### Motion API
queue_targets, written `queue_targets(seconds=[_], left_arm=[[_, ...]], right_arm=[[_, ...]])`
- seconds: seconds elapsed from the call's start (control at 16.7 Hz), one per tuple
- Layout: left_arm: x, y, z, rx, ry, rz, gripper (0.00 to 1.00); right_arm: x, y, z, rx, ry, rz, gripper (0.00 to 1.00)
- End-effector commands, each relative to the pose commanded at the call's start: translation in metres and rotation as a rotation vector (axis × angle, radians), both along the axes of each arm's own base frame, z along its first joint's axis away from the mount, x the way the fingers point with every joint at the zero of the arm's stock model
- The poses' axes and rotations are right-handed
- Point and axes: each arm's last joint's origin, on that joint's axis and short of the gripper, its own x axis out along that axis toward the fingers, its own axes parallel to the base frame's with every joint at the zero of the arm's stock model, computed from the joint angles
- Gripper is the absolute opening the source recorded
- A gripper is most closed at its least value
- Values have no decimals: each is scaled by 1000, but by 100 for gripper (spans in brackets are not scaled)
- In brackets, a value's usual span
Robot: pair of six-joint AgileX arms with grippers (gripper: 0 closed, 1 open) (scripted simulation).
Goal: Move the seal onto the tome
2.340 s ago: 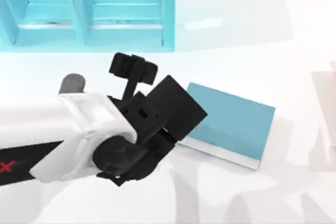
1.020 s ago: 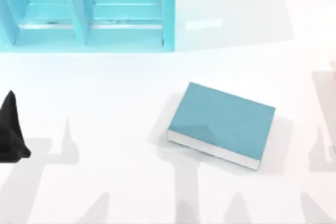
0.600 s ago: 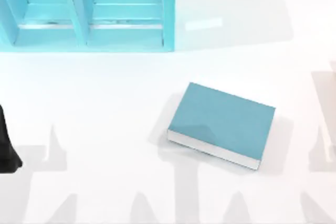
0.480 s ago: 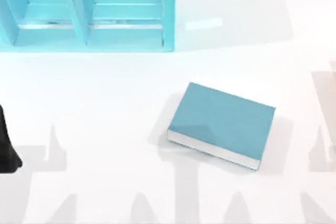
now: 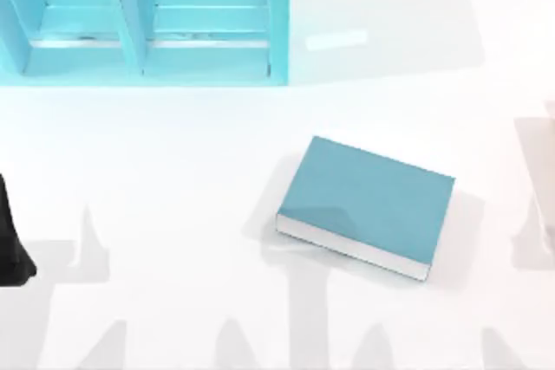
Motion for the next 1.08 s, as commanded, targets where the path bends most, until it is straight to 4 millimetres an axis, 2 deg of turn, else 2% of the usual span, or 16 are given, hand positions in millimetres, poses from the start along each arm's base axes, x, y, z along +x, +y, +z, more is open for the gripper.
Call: queue_targets(seconds=[0.18,0.3,0.48,0.6,0.84,1.08], left_arm=[[0,0,0,0,0,0,100],[0,0,0,0,0,0,100],[0,0,0,0,0,0,100],[0,0,0,0,0,0,100],[0,0,0,0,0,0,100],[0,0,0,0,0,0,100]], right_arm=[[5,-6,44,-34,83,-53,100],[17,-11,73,-57,188,-87,100],[47,-23,106,-80,404,-124,100],[74,-35,120,-85,568,-134,100],[134,-66,126,-68,906,-124,100],[185,-101,109,-21,1203,-82,100]])
